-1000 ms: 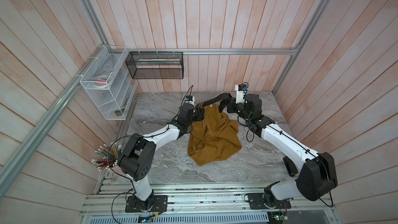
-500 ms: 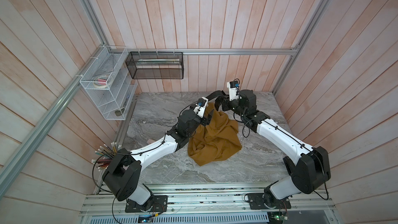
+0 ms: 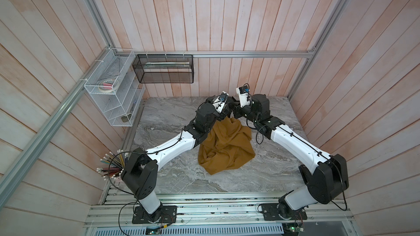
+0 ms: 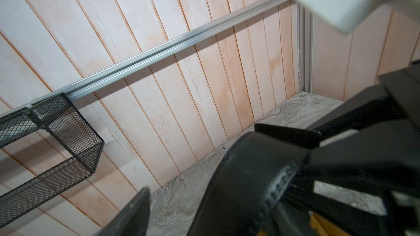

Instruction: Remove the belt from the trousers

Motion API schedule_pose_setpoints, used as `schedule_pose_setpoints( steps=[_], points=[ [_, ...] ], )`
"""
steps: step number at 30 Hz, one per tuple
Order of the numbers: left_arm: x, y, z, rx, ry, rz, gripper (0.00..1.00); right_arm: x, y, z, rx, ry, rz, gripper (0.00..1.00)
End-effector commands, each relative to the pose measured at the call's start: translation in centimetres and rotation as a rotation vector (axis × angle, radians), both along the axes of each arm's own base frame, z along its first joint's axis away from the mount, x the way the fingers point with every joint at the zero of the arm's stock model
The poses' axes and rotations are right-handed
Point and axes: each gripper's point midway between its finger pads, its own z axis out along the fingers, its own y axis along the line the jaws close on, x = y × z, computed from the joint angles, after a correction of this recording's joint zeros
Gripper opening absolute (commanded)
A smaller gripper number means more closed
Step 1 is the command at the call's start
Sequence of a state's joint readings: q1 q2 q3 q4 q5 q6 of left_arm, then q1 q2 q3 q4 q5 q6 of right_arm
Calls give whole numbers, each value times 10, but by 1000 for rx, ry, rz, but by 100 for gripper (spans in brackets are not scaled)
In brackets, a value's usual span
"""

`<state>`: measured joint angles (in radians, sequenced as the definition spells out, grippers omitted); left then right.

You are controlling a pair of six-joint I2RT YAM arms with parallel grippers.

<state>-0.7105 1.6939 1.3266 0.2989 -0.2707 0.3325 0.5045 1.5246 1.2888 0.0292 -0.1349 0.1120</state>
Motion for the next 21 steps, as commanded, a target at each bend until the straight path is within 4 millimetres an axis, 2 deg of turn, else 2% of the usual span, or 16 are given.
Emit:
schedule_pose_setpoints(
  steps=[1, 3, 6, 12, 15, 16, 19, 21],
  points=[
    [10, 4, 1, 52, 18, 25, 73, -11, 12, 48, 69, -87, 75, 0],
    [10, 6, 8, 52, 18, 20, 51, -12, 14, 50, 71, -88, 88, 0],
    [6, 9, 28, 35, 2, 5, 0, -15, 16, 53, 83, -84, 124, 0],
    [-2, 13, 60, 35, -2, -10, 0, -20, 15, 70, 192, -67, 200, 18],
    [-4, 14, 72, 28, 3, -21, 0, -25, 16, 78, 215, -82, 227, 20],
    [-4, 14, 74, 23, 12, -32, 0, -27, 17, 81, 218, -88, 237, 24],
    [-4, 15, 80, 4, 43, -53, 0, -35, 17, 87, 229, -101, 260, 49],
    [-5, 14, 79, -2, 63, -60, 0, -40, 13, 93, 248, -111, 262, 56]
  ],
)
